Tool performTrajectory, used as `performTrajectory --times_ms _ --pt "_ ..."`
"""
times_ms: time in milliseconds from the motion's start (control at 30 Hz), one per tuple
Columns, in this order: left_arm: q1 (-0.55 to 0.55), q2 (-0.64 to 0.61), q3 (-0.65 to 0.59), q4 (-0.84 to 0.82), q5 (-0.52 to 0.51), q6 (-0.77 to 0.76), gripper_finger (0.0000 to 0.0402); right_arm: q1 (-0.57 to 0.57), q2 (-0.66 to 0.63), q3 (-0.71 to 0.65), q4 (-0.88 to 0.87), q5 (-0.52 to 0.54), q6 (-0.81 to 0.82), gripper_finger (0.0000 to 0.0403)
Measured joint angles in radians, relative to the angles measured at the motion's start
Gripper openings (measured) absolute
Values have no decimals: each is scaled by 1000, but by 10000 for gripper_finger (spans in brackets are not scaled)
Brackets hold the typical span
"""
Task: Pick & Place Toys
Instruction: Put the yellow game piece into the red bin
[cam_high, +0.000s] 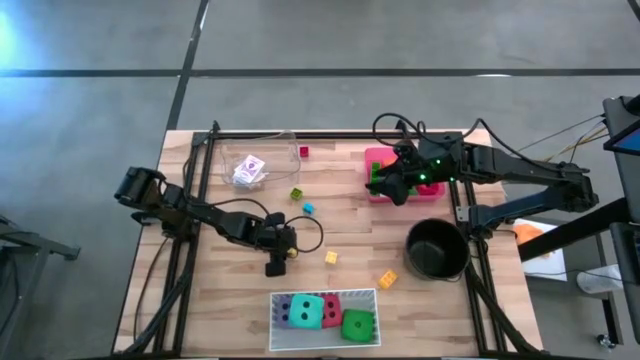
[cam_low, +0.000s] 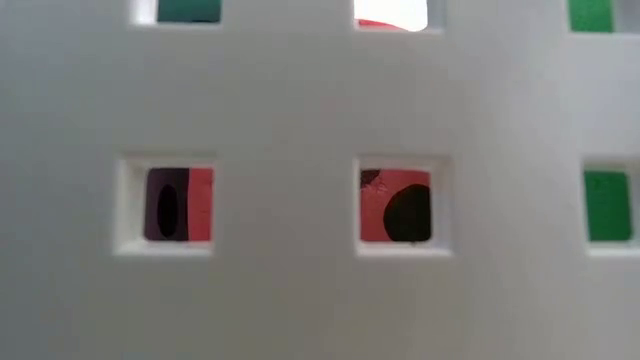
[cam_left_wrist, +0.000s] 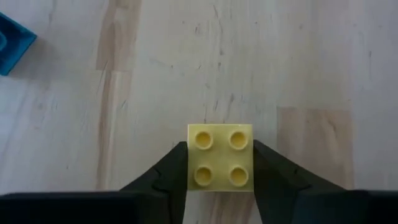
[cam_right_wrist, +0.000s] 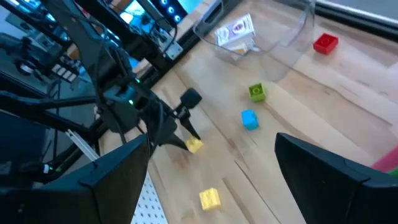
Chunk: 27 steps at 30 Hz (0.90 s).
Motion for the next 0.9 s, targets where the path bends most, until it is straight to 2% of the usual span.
performTrajectory --times_ms 333,633,800,900 --pt "0 -42 26 -38 49 -115 136 -2 20 0 38 4 -4 340" --pt "3 -265 81 -44 17 -186 136 -3 55 0 35 3 21 340" --pt "46 -388 100 -43 3 -386 136 -7 102 0 65 -71 -46 340" --pt "71 -446 103 -29 3 -460 136 -9 134 0 144 -103 -70 340"
